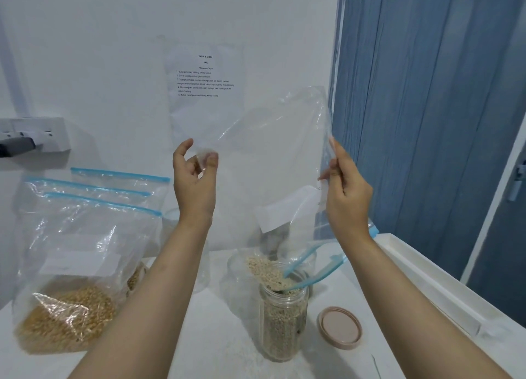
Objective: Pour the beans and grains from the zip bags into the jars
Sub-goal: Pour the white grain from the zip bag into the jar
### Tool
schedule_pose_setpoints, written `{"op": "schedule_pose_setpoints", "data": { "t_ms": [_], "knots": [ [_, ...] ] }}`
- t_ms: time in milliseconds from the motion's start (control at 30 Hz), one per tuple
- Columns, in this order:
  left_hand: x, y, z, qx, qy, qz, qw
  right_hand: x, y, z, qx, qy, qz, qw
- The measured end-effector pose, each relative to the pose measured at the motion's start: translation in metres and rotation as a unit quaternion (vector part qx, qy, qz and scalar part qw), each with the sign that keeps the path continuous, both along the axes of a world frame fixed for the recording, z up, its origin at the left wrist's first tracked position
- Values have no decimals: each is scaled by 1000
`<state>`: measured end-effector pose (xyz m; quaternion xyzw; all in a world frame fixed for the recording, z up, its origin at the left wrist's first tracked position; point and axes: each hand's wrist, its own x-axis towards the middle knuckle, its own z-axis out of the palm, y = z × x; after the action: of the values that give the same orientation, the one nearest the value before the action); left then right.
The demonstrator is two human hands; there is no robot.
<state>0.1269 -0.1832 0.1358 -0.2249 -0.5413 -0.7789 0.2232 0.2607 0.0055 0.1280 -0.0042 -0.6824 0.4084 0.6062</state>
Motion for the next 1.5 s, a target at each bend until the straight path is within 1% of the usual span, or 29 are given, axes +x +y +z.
{"op": "schedule_pose_setpoints", "data": {
  "t_ms": [200,767,1033,1167,1333,1500],
  "knots": [
    [3,1,6,29,0,-20,999,-1,0,1,3,-5,0,1000],
    [4,7,-8,2,-2,-55,998,-5,2,-1,-4,-1,-14,1000],
    [-1,5,-6,32,16,-35,999,-4,5,-3,-22,0,-12,1000],
    [-2,5,-5,10,28,-14,999,-4,5,-4,-21,-5,-15,1000],
    [4,5,-2,14,18,-39,999,-3,5,-4,-25,-12,-21,999],
    [1,3,4,18,24,-36,999,-3,6,-6,-31,-14,-25,999]
  ]
}}
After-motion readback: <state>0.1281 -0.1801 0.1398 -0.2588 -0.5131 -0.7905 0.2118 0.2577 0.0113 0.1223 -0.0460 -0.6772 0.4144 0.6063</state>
